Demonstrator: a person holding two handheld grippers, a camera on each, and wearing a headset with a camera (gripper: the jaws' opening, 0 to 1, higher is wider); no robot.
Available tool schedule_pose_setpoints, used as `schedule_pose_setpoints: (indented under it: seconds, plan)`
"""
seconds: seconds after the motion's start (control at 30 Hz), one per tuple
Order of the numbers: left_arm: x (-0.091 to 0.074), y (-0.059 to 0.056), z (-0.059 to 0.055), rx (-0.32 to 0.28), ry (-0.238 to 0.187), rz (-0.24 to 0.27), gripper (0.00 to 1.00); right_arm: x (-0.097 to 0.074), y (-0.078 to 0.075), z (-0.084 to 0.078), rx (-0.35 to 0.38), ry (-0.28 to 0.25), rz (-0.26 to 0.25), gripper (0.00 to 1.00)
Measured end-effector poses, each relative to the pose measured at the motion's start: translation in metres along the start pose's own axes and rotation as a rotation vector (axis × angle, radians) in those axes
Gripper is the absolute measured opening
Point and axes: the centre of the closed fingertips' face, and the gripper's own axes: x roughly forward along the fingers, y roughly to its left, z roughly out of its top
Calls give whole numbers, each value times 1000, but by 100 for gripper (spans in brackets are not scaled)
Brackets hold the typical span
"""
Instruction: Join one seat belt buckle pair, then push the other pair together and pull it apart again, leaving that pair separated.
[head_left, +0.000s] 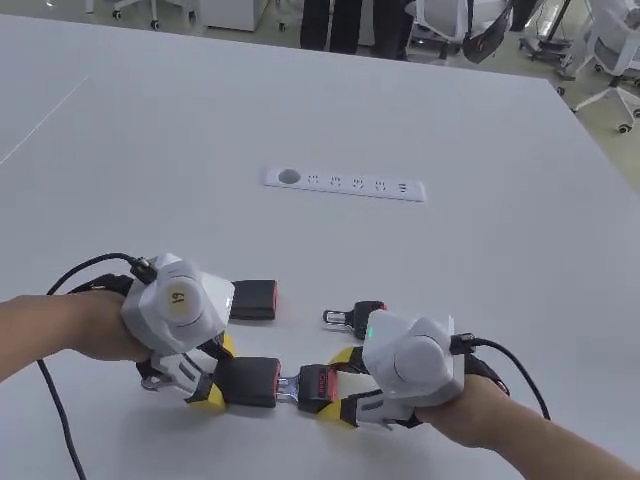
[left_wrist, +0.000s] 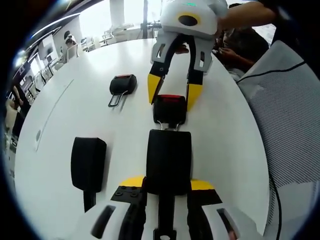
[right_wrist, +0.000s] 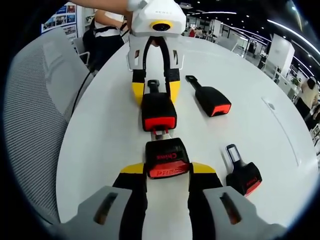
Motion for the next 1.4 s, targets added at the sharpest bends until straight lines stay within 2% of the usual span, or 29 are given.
schedule_pose_setpoints:
  seconds: [0.23,0.83,1.4]
  plan:
    - [0,0,0,27,20,-8,31,-1,1,-1,-10,-8,-1,28]
    - [0,0,0,25,24,-9,31,-9,-1,-11,-3,-4,1,28]
    - [0,-1,0,12,28,-13,32,-25,-3,-30,5,20,4,28]
